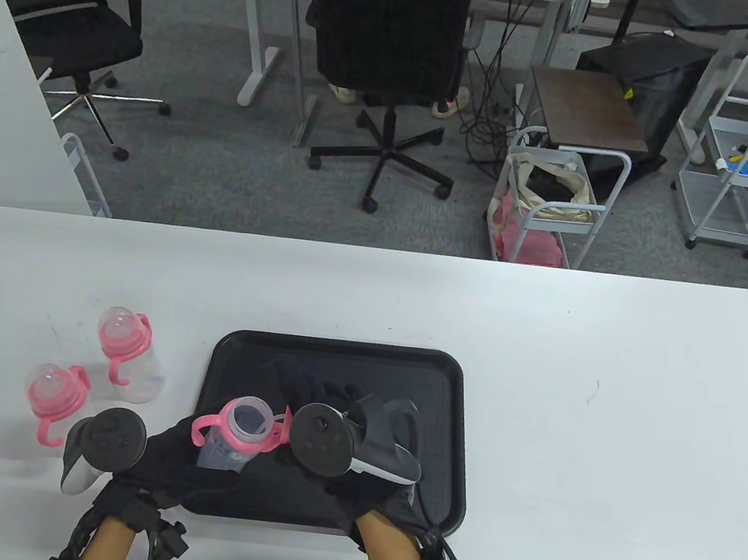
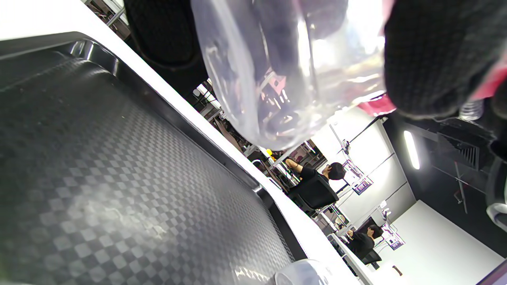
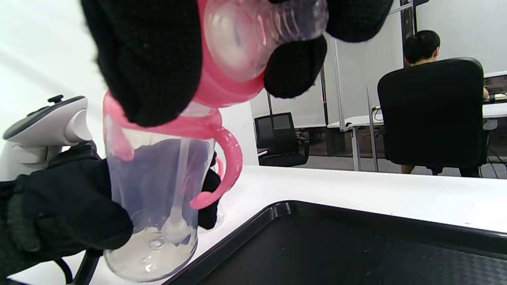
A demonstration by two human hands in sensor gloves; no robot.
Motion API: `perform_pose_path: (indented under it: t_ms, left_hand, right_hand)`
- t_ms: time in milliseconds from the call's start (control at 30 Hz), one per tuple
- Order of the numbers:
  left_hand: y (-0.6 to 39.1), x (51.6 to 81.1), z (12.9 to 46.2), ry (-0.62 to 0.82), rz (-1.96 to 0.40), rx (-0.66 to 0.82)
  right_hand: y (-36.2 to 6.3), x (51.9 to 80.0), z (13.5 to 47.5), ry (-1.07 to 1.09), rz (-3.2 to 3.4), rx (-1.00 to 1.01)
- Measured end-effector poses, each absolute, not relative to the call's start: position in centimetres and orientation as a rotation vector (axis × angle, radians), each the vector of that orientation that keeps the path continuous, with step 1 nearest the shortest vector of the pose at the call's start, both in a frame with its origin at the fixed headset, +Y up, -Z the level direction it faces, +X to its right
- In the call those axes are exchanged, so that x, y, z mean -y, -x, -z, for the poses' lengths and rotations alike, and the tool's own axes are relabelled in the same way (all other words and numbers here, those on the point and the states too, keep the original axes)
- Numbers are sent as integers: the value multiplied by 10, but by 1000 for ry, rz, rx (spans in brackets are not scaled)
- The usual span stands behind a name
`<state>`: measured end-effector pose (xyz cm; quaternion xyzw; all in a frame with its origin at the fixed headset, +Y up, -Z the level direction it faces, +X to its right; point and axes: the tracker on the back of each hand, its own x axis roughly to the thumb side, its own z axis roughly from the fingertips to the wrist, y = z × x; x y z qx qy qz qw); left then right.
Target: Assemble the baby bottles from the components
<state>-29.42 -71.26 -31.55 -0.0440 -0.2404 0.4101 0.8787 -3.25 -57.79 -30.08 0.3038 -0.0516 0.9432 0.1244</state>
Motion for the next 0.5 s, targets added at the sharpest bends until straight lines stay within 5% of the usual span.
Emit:
perform_pose_path:
  t_ms: [500]
  left_hand:
    - [289,711,314,95,-752,518]
  right_hand:
    - [38,584,298,-946,-2754,105]
